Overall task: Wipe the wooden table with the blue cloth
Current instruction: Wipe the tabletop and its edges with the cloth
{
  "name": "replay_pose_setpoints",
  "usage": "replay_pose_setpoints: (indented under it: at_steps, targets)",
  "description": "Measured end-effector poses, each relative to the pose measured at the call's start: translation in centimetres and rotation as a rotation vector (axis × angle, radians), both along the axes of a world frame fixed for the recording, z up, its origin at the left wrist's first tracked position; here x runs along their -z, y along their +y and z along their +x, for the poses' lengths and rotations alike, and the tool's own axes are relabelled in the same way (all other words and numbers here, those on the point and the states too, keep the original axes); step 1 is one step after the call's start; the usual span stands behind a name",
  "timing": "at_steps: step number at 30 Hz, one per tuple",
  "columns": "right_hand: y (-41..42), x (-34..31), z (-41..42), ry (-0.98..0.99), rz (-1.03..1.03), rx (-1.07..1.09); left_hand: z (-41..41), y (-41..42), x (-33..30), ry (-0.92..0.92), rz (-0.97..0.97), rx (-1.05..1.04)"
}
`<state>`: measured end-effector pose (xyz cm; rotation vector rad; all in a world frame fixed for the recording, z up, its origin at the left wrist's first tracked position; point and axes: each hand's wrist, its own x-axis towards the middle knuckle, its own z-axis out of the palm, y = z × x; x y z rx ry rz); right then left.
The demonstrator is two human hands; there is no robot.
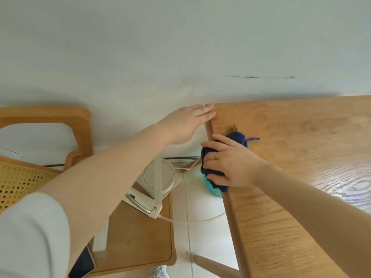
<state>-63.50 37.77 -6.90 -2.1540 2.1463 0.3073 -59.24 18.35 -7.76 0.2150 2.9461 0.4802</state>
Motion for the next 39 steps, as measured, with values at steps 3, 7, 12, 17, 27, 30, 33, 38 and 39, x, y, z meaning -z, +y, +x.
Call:
replay_pose_setpoints:
  at_steps: [3,7,12,17,27,30,33,38,39]
  targets:
    - [-3.6,0.5,-3.1,0.059,-0.016,0.079,-1.5,-0.6,0.2,-0.007,-0.021,0.031]
    - [-2.1,0.7,-1.2,-0.004,-0.071,0.137,-2.1,-1.4,0.5,-0.042,-0.006,0.078]
    - [4.3,-0.3,5.2,-0.139,0.046,0.033,-1.2,-0.9,0.7,-0.056,-0.006,0.046]
    - [0.5,-0.1,0.1,-0.129,0.045,0.038,-1.3,-0.6,0.0,-0.041,-0.053,0.012]
    - [7.4,-1.0,8.6,-0.225,0.105,0.047,-0.6,0.8,0.0,-0.064,-0.211,-0.007]
    - [7.7,-0.6,7.6,-0.212,0.126,-0.033,-0.1,1.7,0.2,-0.059,-0.305,-0.012]
    - [4.5,0.1,4.2,-0.148,0.033,0.039,0.2,2.6,-0.2,-0.045,-0.322,-0.034]
    - [3.7,0.9,4.2,-0.119,-0.107,0.215,2.6,3.1,-0.7,0.095,-0.166,0.08]
    - [5.1,0.8,6.0,-0.134,-0.097,0.249,3.4,3.5,-0.6,0.114,-0.137,0.109]
